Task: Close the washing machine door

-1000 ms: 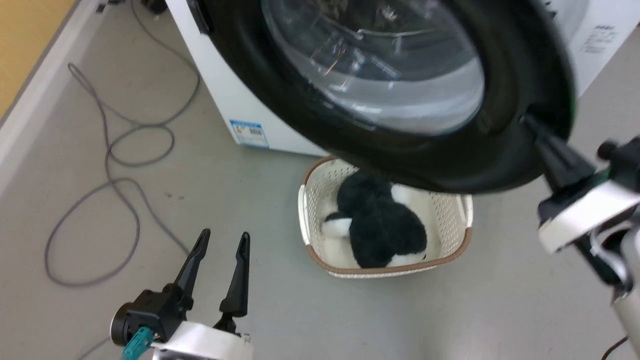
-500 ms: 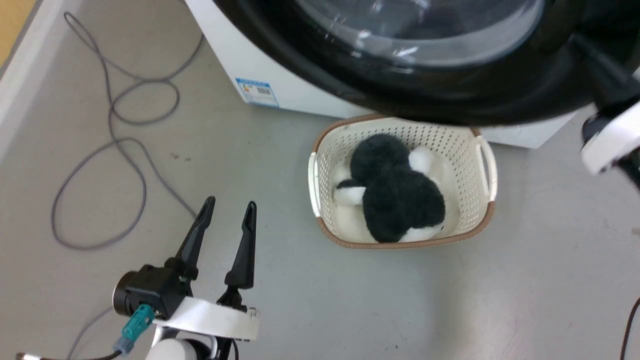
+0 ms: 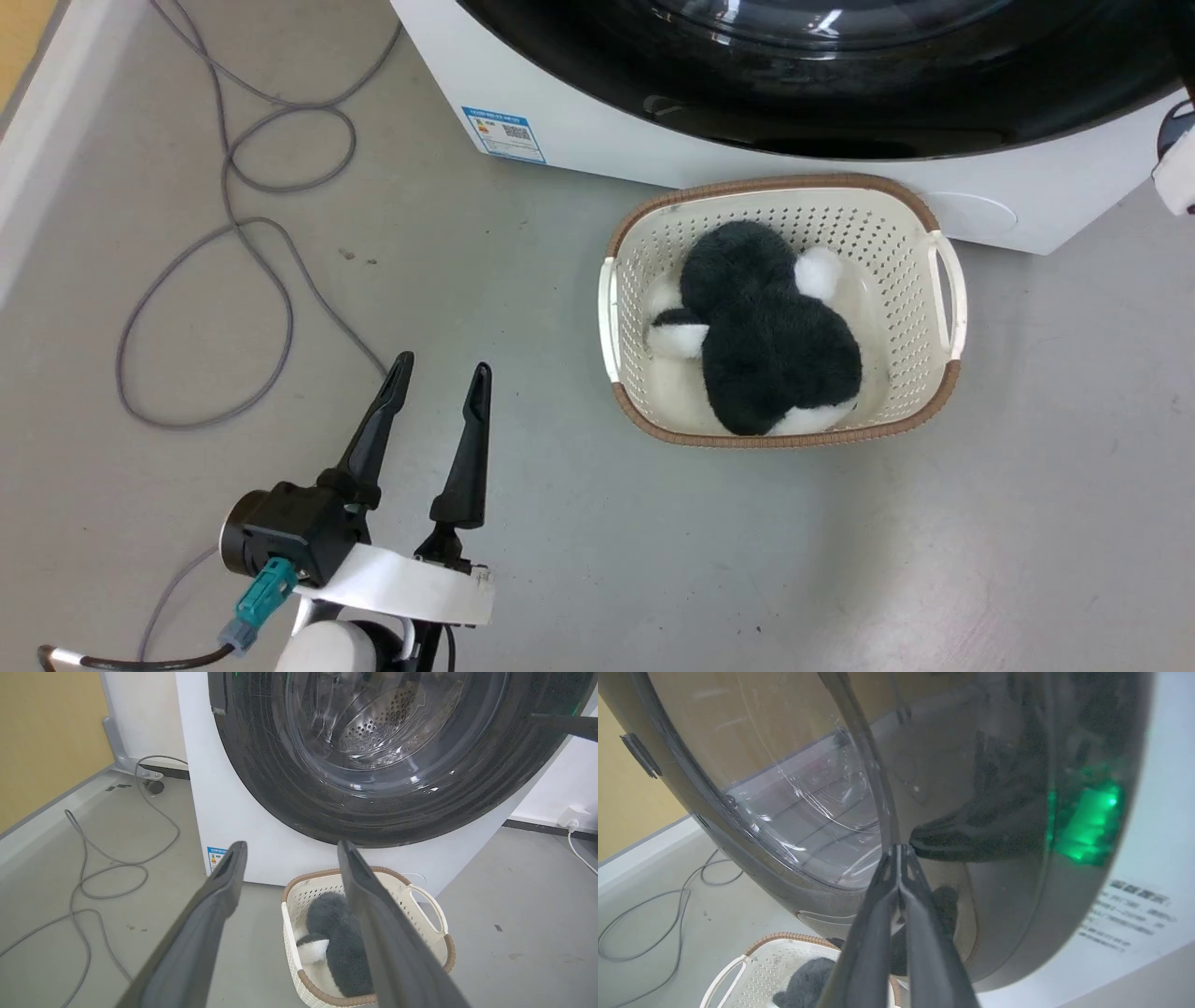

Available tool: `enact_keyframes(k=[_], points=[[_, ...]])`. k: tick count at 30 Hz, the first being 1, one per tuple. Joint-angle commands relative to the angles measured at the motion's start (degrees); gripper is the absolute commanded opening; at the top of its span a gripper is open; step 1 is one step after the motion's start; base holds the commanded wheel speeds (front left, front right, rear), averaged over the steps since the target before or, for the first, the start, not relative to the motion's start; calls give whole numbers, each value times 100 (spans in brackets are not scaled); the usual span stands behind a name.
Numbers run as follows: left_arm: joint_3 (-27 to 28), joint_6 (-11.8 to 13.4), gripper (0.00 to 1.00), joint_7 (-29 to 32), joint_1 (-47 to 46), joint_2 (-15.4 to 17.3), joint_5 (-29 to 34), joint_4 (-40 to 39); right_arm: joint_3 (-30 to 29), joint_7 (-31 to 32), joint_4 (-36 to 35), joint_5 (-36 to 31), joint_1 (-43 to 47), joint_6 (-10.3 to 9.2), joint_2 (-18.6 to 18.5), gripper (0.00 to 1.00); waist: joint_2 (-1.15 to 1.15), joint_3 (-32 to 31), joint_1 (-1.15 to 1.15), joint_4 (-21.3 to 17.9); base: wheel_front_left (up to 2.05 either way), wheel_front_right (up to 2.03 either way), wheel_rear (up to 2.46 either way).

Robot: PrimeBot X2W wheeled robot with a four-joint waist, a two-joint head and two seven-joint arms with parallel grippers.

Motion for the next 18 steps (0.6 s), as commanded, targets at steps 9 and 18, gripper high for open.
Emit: enact_keyframes(k=[9, 18], points=[[43, -24, 100, -25, -21, -11, -52, 65, -55, -358, 504, 2, -141, -21, 173, 0, 0, -308, 0, -84, 0, 0, 0], [199, -24, 100, -25, 263, -11, -85, 266, 272, -873, 360, 335, 800, -21, 311, 0, 0, -1156, 0, -369, 0, 0, 0]])
